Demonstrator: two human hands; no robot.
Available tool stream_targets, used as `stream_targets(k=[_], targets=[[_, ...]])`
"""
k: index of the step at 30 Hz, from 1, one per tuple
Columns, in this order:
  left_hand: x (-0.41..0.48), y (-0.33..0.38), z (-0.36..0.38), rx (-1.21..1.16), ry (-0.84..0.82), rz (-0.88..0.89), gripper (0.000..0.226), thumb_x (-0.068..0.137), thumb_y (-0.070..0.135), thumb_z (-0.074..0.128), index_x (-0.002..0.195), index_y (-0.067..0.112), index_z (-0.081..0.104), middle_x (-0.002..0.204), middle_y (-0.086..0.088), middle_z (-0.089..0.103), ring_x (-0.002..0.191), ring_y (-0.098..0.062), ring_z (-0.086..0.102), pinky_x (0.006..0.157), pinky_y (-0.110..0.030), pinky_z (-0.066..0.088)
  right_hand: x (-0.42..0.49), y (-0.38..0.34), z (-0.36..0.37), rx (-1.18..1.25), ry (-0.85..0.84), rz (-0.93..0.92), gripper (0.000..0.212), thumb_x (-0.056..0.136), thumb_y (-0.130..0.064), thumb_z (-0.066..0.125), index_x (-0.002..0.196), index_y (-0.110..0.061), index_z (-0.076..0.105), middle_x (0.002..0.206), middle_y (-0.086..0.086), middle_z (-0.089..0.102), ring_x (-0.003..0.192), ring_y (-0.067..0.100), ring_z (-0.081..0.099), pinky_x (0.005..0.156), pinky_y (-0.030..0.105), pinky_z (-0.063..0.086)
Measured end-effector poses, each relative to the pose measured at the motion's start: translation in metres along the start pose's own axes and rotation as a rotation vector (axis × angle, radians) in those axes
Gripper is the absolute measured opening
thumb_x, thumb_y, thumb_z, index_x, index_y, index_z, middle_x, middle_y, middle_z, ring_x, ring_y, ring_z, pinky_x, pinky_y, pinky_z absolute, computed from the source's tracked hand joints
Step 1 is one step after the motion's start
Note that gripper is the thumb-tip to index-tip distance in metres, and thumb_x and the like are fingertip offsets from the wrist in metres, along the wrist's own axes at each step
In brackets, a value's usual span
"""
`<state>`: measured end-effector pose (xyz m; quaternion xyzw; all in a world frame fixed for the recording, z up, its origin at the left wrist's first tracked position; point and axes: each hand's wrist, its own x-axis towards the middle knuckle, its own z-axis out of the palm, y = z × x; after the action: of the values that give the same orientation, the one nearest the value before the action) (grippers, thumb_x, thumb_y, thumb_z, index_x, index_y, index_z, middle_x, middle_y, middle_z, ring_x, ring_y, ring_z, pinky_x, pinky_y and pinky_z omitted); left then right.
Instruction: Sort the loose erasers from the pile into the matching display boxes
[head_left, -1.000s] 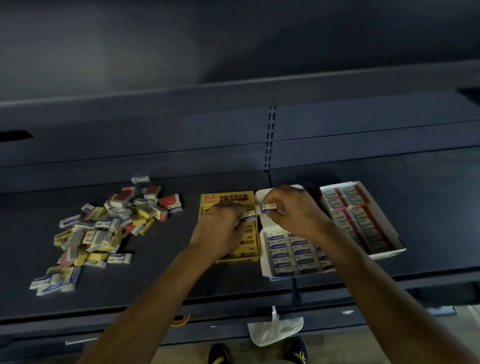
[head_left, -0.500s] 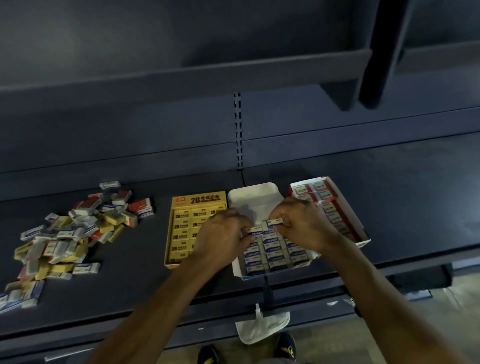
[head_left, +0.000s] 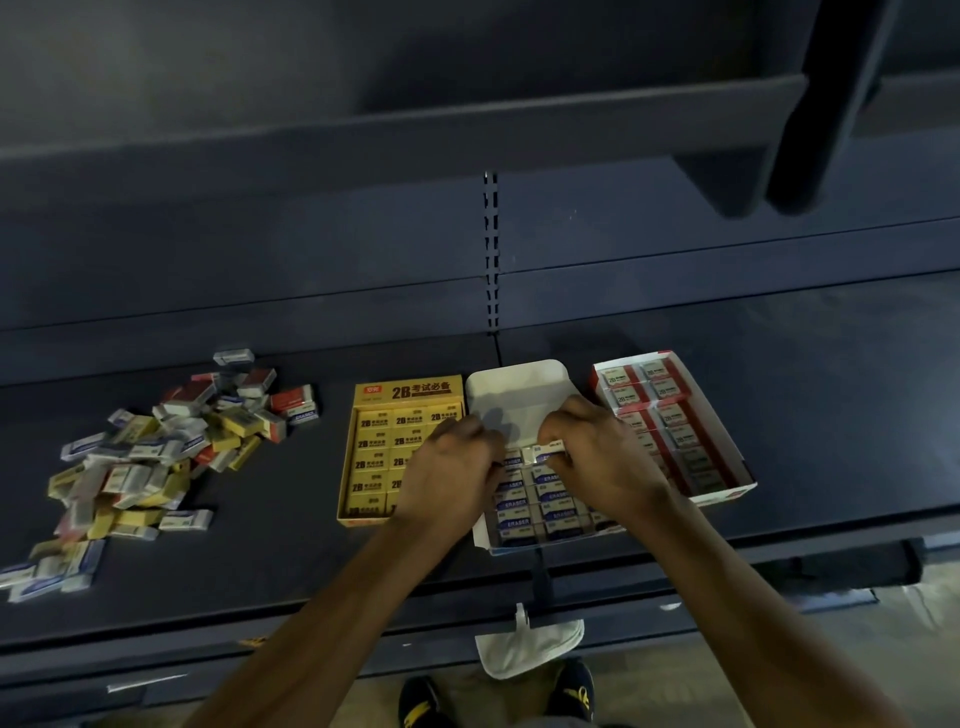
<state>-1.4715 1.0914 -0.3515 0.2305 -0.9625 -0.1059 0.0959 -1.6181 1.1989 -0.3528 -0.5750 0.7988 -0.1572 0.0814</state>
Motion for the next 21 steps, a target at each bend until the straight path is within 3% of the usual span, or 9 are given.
stream_targets(k=[6,11,16,18,21], targets=[[0.001,-0.002,-0.001,-0.059,-0.030,-0.009,0.015,0.088,0.026,0.059,0.099,0.018,0.066,0.108,0.000,0.058,0.102,-0.019,0.055,0.080,-0.028,0.048,0.000,-0.003,0.005,0.005,0.066,-0.028,0.011,0.077,-0.009,0.069,0.088,-0.011,0.066,0.103,0.007,0.059,0.092,0.028,0.063,0.070,0.037,0.057],[0.002,-0.003,-0.001,-0.068,-0.024,0.008,0.015,0.088,0.023,0.059,0.099,0.018,0.067,0.107,0.000,0.058,0.103,-0.020,0.055,0.081,-0.029,0.047,0.000,-0.005,0.007,0.005,0.054,-0.013,0.005,0.083,-0.011,0.062,0.082,-0.011,0.067,0.093,0.006,0.064,0.084,0.024,0.064,0.068,0.034,0.055],[0.001,-0.009,0.000,-0.102,0.009,0.032,0.014,0.082,0.032,0.067,0.083,0.018,0.069,0.087,0.000,0.061,0.082,-0.020,0.060,0.063,-0.028,0.050,0.003,-0.013,0.003,-0.015,0.040,0.022,0.007,0.083,-0.016,0.062,0.088,-0.017,0.066,0.098,0.003,0.065,0.093,0.021,0.063,0.072,0.033,0.055],[-0.003,-0.015,-0.002,-0.132,0.057,0.026,0.023,0.084,0.039,0.059,0.075,0.020,0.068,0.080,0.003,0.061,0.073,-0.016,0.059,0.055,-0.025,0.049,0.005,-0.020,0.002,-0.010,0.075,0.045,0.012,0.081,-0.016,0.064,0.093,-0.017,0.067,0.100,0.003,0.066,0.096,0.021,0.062,0.072,0.033,0.055],[-0.013,-0.028,-0.009,-0.154,0.110,0.003,0.029,0.084,0.039,0.045,0.078,0.021,0.068,0.082,0.005,0.061,0.072,-0.013,0.059,0.056,-0.022,0.046,0.011,-0.035,0.004,0.004,0.119,0.035,0.011,0.085,-0.020,0.061,0.095,-0.018,0.066,0.102,0.000,0.064,0.096,0.018,0.060,0.072,0.026,0.049]])
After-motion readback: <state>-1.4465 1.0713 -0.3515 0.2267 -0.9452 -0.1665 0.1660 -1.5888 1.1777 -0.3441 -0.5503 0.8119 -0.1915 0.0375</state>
